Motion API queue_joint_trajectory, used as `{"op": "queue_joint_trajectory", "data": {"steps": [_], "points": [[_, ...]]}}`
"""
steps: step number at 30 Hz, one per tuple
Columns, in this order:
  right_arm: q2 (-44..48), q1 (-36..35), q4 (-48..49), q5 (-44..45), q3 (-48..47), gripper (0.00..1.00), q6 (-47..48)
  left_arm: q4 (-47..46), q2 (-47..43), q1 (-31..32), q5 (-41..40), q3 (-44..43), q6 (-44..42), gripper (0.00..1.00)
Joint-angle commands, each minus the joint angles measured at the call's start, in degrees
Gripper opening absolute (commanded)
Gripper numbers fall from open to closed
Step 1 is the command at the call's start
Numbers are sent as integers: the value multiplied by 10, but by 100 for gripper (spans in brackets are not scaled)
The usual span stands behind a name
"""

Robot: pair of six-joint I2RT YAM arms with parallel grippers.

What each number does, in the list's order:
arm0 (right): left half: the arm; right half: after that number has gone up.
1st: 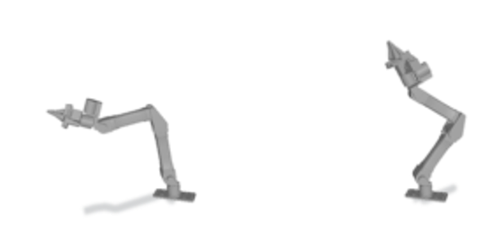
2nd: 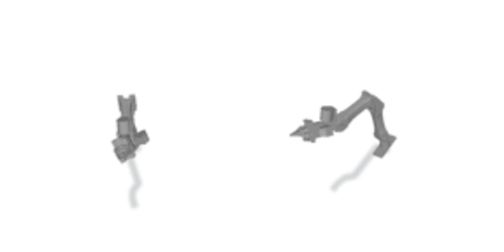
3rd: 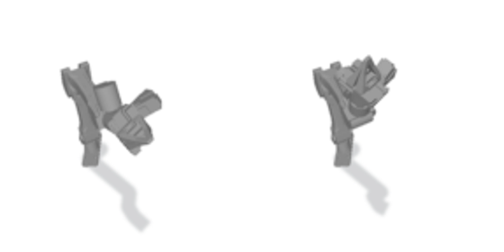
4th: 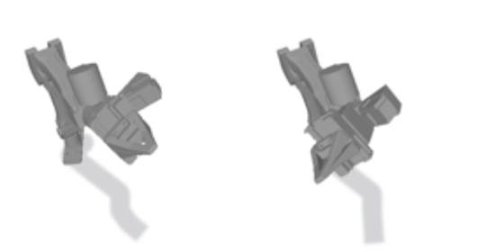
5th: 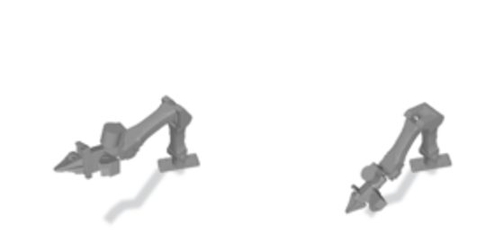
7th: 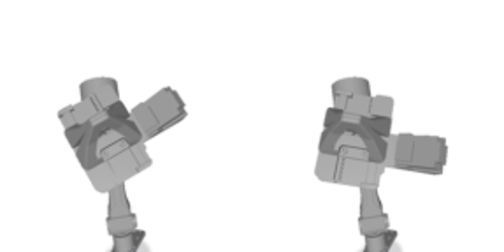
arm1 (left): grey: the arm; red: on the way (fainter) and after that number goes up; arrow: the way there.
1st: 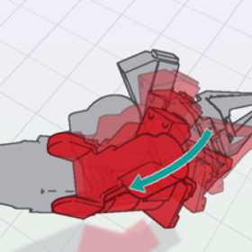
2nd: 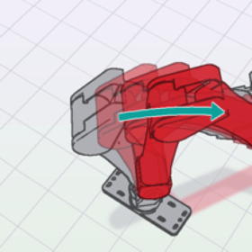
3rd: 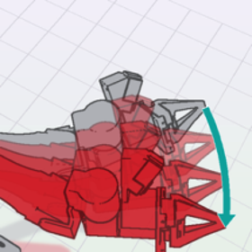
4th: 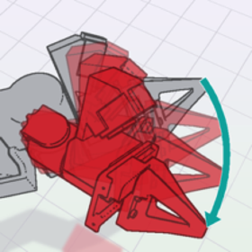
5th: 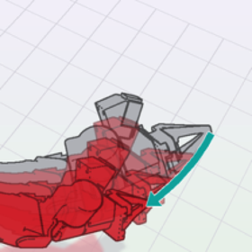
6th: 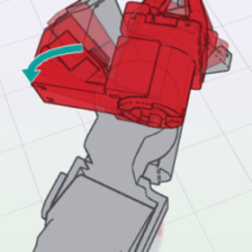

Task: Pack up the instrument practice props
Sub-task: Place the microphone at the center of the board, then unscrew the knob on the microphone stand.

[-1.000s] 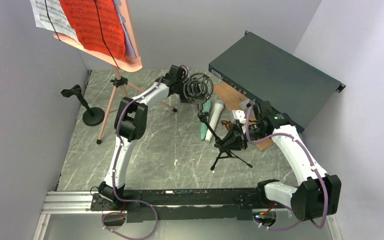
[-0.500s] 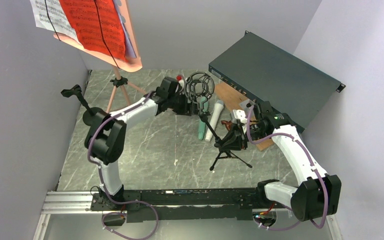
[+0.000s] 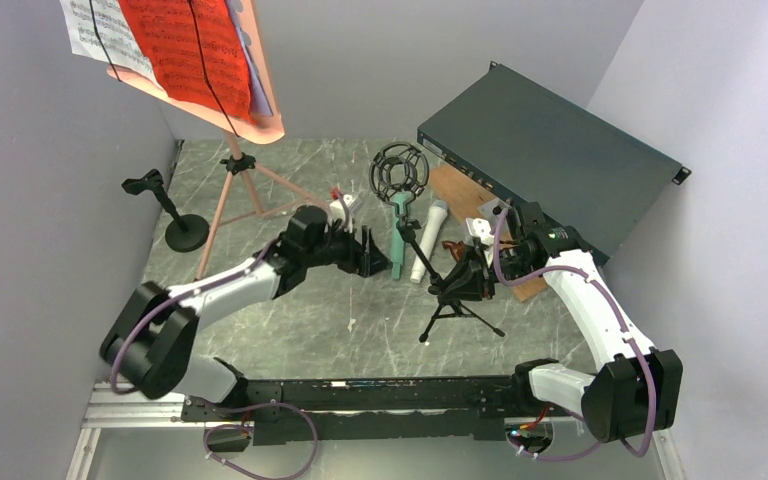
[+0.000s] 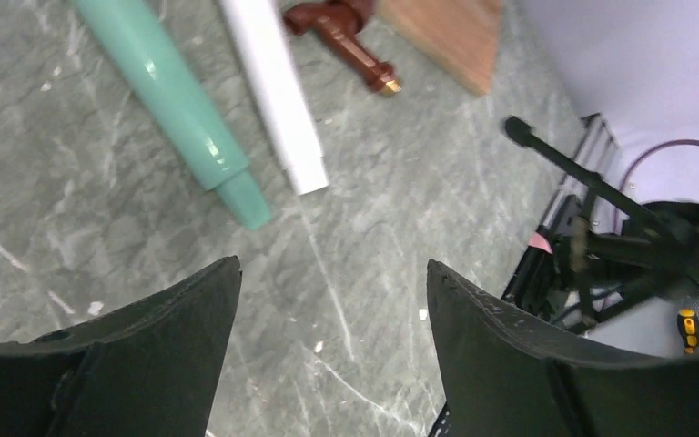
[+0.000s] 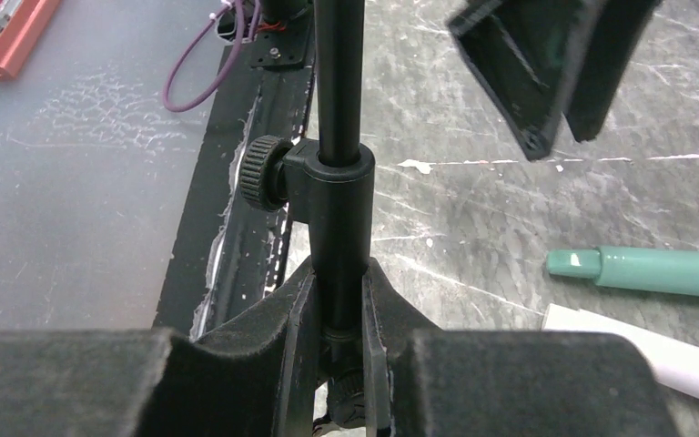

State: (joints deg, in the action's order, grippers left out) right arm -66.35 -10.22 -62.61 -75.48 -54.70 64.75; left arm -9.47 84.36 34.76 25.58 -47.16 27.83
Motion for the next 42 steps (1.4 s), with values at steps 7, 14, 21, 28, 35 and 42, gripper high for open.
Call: {"op": "queue_joint_trajectory", "data": {"steps": [7,14,21,28,35,42], "points": [[8,29,81,-59,-19,0,-22,-412,-219,22,-49,230,49,99],[7,28,113,-62,-7,0,-59,-396,-213,69,0,189,21,99],[7,28,135,-61,1,0,-79,-378,-184,139,-22,124,-35,98],[6,24,142,-58,4,0,-86,-384,-163,168,-55,94,-50,93],[6,22,148,-57,6,0,-91,-379,-126,191,-93,73,-59,88],[5,20,162,-53,9,0,-106,-314,-108,229,-169,25,-87,75]]}}
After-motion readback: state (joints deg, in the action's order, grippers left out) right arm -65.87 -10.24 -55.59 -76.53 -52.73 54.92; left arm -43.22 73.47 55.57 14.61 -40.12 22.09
